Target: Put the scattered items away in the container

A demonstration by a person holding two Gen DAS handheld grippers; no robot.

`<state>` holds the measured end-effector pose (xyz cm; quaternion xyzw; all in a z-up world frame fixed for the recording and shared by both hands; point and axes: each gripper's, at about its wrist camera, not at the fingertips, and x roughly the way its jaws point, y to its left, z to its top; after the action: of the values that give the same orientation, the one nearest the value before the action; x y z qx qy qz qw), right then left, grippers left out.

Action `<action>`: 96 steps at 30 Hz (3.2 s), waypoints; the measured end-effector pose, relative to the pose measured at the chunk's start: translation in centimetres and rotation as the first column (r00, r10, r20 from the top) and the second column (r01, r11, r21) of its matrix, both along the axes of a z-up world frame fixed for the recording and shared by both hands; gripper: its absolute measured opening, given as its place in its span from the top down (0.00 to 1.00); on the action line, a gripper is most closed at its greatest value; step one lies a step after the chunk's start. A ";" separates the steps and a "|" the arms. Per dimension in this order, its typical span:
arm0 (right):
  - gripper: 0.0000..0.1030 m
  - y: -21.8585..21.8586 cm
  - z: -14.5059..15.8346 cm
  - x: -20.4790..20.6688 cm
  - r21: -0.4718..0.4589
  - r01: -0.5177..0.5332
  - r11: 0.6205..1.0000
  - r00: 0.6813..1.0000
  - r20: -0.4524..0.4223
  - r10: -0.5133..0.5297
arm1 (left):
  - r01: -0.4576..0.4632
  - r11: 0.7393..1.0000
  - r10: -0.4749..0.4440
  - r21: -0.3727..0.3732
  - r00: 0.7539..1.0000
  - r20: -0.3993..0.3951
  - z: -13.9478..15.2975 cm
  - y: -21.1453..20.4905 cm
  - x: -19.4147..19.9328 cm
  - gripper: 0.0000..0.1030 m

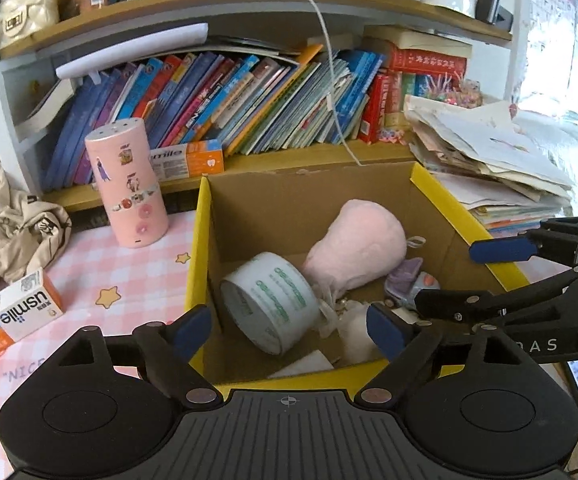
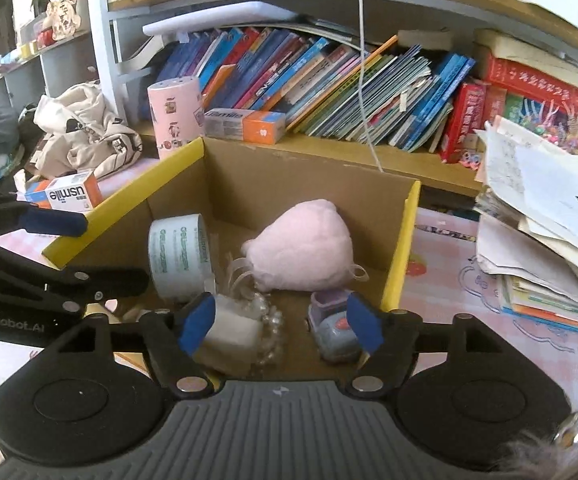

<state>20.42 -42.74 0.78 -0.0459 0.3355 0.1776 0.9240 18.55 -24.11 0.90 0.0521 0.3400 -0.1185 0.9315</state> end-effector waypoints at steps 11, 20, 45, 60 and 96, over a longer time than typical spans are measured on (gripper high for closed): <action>0.21 0.1 0.6 -2.8 0.003 0.033 0.999 0.998 0.058 -0.033 | -0.031 1.000 0.031 0.001 0.999 0.025 0.4 0.5 -2.1 0.07; 0.11 0.2 0.6 -4.6 -0.037 0.091 0.995 0.990 0.110 -0.087 | -0.070 0.997 0.070 -0.018 0.997 0.016 -0.2 0.7 -3.2 0.05; 0.03 2.0 -1.9 -6.9 -0.075 0.160 0.984 0.987 0.030 -0.158 | -0.070 0.998 0.070 0.001 0.995 -0.068 -2.3 2.2 -5.3 0.05; 0.00 6.0 -1.8 -10.0 -0.135 0.225 0.965 0.974 0.003 -0.227 | -0.007 1.000 0.005 -0.028 0.997 -0.078 -2.5 6.0 -6.7 0.05; 0.00 16.5 -1.2 -15.5 -0.132 0.252 0.959 0.966 -0.022 -0.257 | 0.016 0.998 -0.020 -0.065 0.997 -0.069 -2.2 16.7 -11.5 0.05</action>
<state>4.95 -26.28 -0.40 -0.0584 0.3672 0.0363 0.9276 7.08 -7.41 -1.31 0.0211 0.3680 -0.1396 0.9190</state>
